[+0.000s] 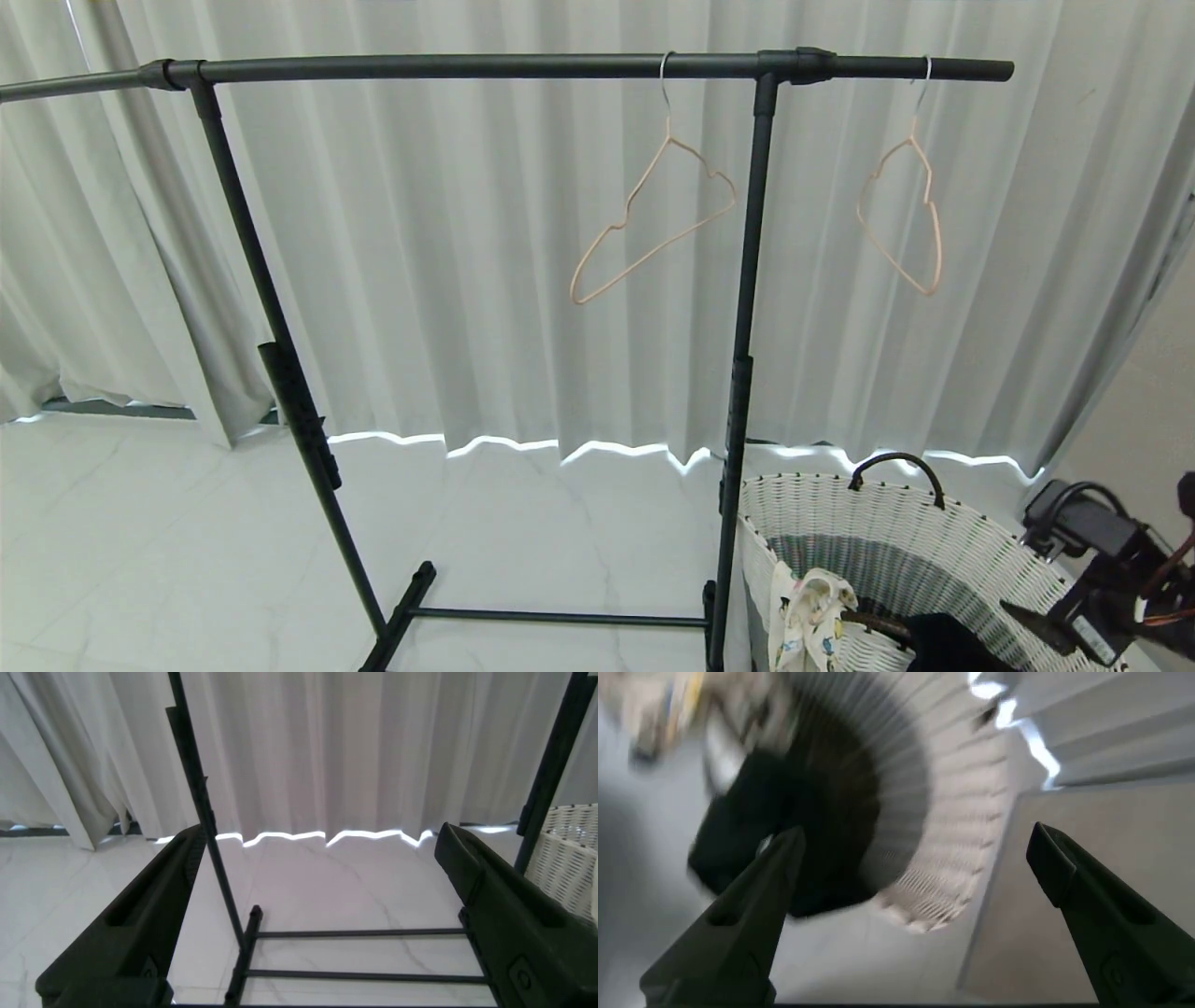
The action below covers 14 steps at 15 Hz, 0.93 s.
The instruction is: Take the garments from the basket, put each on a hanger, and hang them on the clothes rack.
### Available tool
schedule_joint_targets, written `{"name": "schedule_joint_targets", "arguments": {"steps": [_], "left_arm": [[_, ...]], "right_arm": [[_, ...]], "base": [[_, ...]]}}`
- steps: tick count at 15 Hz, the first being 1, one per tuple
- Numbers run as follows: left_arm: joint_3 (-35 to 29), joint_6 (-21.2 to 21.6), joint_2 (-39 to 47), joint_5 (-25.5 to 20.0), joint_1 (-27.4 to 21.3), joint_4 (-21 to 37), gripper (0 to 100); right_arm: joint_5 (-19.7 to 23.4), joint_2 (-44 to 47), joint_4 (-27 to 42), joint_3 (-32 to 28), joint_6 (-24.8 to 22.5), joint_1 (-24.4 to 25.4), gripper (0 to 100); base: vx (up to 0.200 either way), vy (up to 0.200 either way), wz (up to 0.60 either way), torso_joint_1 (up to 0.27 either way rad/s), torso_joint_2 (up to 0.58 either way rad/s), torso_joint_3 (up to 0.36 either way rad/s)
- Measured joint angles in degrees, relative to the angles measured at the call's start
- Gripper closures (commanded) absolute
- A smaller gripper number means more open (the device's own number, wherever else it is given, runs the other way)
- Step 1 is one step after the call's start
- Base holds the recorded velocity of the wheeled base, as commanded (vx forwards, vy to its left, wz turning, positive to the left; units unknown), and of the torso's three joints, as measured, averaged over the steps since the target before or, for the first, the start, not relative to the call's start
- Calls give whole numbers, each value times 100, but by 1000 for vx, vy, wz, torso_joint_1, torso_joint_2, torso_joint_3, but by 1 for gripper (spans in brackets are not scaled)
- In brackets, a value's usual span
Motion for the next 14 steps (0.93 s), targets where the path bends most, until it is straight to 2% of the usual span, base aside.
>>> {"name": "schedule_joint_targets", "arguments": {"steps": [1,3,10,12,14], "left_arm": [[0,0,0,-2,0,0,0],[0,0,0,0,-1,0,0],[0,0,0,-2,-4,0,0],[0,0,0,-2,-4,0,0],[0,0,0,-2,-4,0,0]], "right_arm": [[-2,449,-286,267,-222,-11,0],[-9,1111,-451,473,-378,-21,0],[-63,2291,-482,-119,-373,-24,0],[-401,2454,-484,-188,-354,-24,0],[-469,2542,-484,-205,-266,-24,0]], "base": [[0,0,0,0,0,0],[0,0,0,0,0,0],[0,0,0,0,0,0],[0,0,0,0,0,0],[0,0,0,0,0,0]]}}
